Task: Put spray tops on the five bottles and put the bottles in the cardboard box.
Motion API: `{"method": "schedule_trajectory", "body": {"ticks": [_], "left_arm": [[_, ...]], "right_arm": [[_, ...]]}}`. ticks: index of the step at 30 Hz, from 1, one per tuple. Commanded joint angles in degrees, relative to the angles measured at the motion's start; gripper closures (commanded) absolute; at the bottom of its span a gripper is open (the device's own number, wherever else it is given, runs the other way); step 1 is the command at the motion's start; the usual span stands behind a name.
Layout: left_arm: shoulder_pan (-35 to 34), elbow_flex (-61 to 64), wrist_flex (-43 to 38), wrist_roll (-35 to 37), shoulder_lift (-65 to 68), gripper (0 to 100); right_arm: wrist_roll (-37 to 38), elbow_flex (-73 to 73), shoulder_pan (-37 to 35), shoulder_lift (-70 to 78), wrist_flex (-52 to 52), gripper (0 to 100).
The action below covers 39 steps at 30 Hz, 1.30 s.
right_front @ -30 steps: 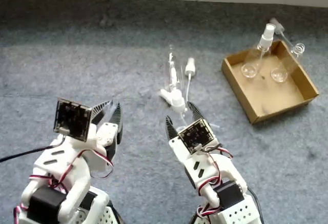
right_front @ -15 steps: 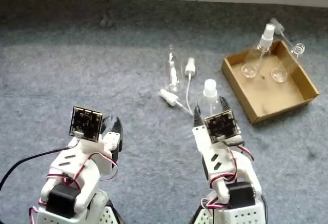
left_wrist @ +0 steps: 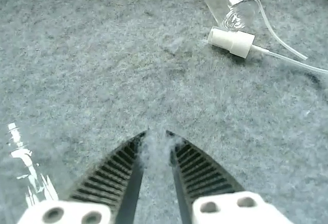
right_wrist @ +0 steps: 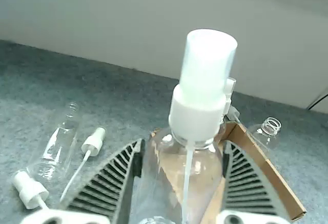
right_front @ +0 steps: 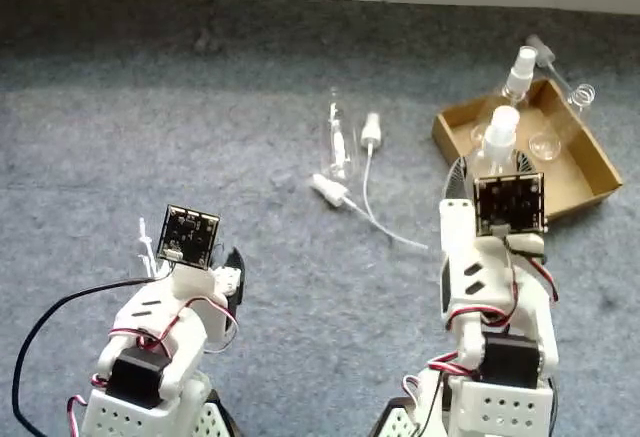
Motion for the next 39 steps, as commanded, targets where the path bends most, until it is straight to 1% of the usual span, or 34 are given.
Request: {"method": "schedule_trajectory", "body": {"ticks": [1,4,8,13,20,35,37,39], "left_arm": [[-0.48,1.89,-0.18,-0.44,-0.22,99],[-0.48,3.74,-0.26,-0.53,-0.22,99],[-0.48,3.91,-0.26,-0.53,-0.22,99],[-0.48,4.00,-0.18,-0.53,-0.22,99],[-0.48,4.00,-0.09,-0.53,-0.22,99],[-0.48,5.14,-0.26,-0.53,-0.22,99],[-0.48,5.14,-0.26,-0.53,-0.22,99],[-0.48,5.14,-0.26,-0.53,-0.22,99]], "right_arm": [[0.18,-4.44,4.53,3.47,-6.99,83.6],[0.18,-4.44,8.04,5.05,-9.80,83.6],[0.18,-4.26,10.77,8.48,-13.93,83.6],[0.18,-4.26,12.62,16.57,-20.70,83.6],[0.18,-4.26,18.42,29.58,-31.87,83.6],[0.09,-4.26,20.44,55.78,-59.38,83.6],[-1.41,-4.35,21.58,58.33,-62.99,83.6],[-5.63,-4.53,23.16,60.88,-66.24,83.6]]}}
